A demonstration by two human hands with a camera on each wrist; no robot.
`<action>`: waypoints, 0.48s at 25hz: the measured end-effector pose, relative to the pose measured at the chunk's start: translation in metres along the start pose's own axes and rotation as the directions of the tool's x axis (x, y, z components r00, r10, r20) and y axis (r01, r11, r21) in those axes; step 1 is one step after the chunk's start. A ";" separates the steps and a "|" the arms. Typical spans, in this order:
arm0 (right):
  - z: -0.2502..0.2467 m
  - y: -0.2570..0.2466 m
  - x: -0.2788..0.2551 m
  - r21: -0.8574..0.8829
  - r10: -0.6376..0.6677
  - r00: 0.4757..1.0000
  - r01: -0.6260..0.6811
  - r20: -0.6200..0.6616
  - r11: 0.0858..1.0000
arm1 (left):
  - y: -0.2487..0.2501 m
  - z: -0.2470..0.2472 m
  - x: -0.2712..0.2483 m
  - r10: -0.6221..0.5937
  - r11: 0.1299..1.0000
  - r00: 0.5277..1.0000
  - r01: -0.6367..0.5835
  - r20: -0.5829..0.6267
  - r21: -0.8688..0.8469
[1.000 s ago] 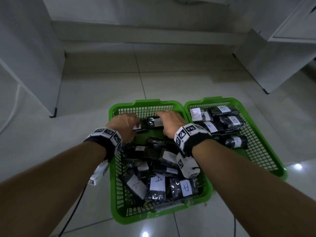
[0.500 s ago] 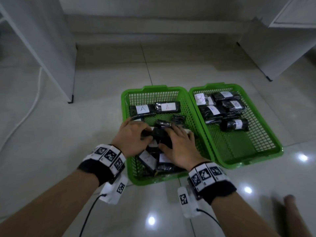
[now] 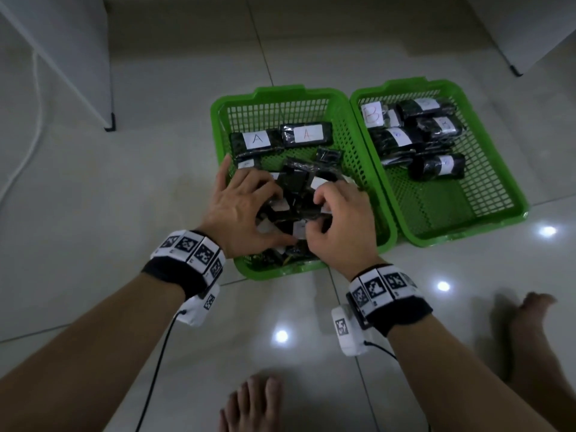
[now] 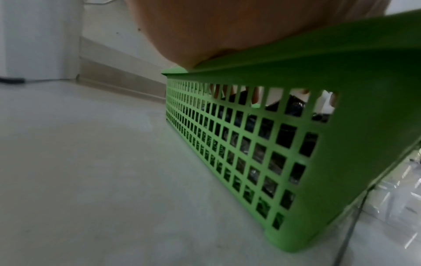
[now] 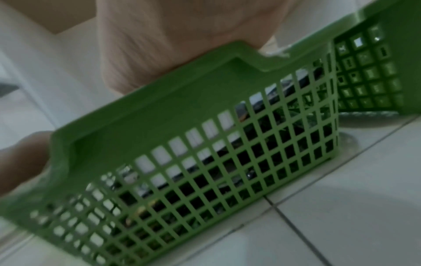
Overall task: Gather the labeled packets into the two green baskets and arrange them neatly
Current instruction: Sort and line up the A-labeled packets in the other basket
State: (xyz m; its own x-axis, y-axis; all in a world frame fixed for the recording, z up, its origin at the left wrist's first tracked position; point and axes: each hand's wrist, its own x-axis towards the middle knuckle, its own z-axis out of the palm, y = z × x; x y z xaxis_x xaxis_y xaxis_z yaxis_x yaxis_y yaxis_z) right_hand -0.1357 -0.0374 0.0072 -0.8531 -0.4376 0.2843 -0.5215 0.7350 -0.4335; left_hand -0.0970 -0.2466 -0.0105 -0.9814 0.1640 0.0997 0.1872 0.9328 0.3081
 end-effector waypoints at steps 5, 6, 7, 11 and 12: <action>0.001 -0.013 -0.002 -0.271 0.133 0.982 -0.093 0.132 0.958 | -0.003 0.003 -0.001 -0.014 0.999 0.999 0.012 -0.045 -0.039; 0.000 -0.016 -0.001 -0.321 0.171 0.967 -0.105 0.187 0.941 | -0.003 0.004 -0.001 -0.026 0.998 0.998 0.023 -0.059 -0.051; -0.002 -0.017 0.001 -0.359 0.220 0.945 -0.123 0.243 0.925 | -0.002 0.004 0.000 -0.034 0.998 0.997 0.029 -0.071 -0.061; -0.005 -0.024 0.008 -0.408 0.283 0.897 -0.131 0.339 0.904 | -0.004 0.008 0.001 -0.058 0.995 0.995 0.051 -0.081 -0.080; -0.004 -0.025 0.009 -0.393 0.284 0.898 -0.139 0.337 0.909 | -0.004 0.008 0.001 -0.059 0.996 0.995 0.053 -0.081 -0.075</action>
State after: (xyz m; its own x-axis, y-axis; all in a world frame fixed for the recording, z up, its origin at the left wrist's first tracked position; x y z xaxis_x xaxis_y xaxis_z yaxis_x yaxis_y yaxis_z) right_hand -0.1305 -0.0574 0.0239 -0.9202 -0.3591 -0.1560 -0.3475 0.9326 -0.0972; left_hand -0.0994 -0.2475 -0.0193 -0.9841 0.0823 0.1573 0.1375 0.9135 0.3828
